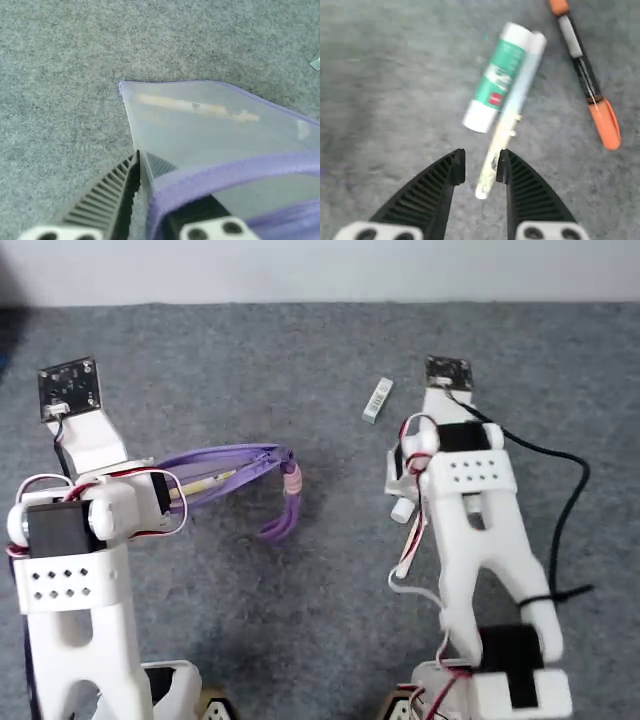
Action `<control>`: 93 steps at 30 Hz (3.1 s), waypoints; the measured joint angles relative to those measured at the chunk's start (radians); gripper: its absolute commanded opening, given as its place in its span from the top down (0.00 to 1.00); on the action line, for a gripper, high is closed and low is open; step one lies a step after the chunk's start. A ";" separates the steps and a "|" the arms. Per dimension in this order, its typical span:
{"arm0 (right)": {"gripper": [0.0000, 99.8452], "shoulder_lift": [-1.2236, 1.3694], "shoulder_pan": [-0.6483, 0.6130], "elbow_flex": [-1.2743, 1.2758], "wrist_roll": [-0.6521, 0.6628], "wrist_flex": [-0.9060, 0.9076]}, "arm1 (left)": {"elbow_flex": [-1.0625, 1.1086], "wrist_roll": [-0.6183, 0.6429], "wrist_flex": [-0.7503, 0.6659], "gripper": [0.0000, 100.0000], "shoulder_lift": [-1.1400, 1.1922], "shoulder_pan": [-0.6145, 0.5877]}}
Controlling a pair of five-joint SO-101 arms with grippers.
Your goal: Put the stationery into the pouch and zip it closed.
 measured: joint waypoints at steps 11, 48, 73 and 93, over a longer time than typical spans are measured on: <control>0.89 0.310 0.066 -0.245 -0.003 0.000 | 0.000 0.000 0.000 0.99 0.002 0.000; 0.99 0.829 0.123 -0.729 -0.002 0.221 | 0.000 0.000 0.000 0.99 0.003 0.000; 0.99 -0.384 -0.201 -0.232 -0.003 0.402 | 0.000 0.000 0.026 0.99 0.005 0.000; 0.99 -0.847 -0.456 0.180 -0.003 -0.411 | 0.000 0.000 0.035 0.99 0.005 0.000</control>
